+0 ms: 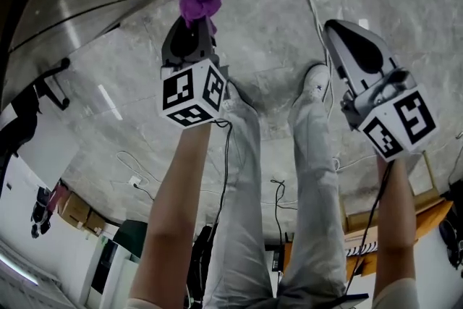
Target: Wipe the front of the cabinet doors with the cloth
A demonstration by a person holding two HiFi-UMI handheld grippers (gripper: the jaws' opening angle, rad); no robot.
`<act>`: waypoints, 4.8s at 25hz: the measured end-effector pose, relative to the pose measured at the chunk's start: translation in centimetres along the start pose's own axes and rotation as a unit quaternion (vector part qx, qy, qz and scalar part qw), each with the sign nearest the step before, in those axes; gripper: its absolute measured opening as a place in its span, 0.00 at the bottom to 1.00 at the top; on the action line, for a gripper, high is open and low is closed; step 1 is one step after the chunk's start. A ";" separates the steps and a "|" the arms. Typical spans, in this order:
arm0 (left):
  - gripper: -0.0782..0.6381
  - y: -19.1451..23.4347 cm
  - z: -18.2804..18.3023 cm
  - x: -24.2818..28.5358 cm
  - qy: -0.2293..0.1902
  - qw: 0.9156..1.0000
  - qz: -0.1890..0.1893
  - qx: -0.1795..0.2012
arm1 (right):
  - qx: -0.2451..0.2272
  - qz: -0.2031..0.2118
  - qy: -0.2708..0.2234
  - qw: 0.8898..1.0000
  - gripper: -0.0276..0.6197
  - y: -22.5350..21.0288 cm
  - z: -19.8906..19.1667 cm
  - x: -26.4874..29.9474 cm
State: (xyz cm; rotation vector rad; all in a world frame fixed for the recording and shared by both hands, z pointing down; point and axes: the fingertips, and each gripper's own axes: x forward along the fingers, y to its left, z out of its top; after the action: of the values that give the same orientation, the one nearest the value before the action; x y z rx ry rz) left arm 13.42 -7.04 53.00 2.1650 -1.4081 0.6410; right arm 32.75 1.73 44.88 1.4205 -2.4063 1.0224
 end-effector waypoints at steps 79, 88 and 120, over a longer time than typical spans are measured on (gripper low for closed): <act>0.22 17.2 -2.9 5.2 0.035 0.994 0.102 0.004 | -0.009 0.042 0.040 0.998 0.09 4.9 -7.4 11.0; 0.22 13.4 -5.4 4.1 0.037 0.988 0.137 -0.063 | -0.006 0.041 0.043 0.998 0.09 1.5 -7.1 8.0; 0.22 -11.3 -8.6 20.2 0.107 0.983 -0.101 0.112 | 0.050 -0.042 0.006 0.998 0.09 -9.7 -11.0 1.5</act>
State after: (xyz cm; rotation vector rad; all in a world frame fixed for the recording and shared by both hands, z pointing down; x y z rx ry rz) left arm 30.08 -11.87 70.59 2.2916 -1.0316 0.9600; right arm 37.86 4.57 58.38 1.5303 -2.2951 1.1424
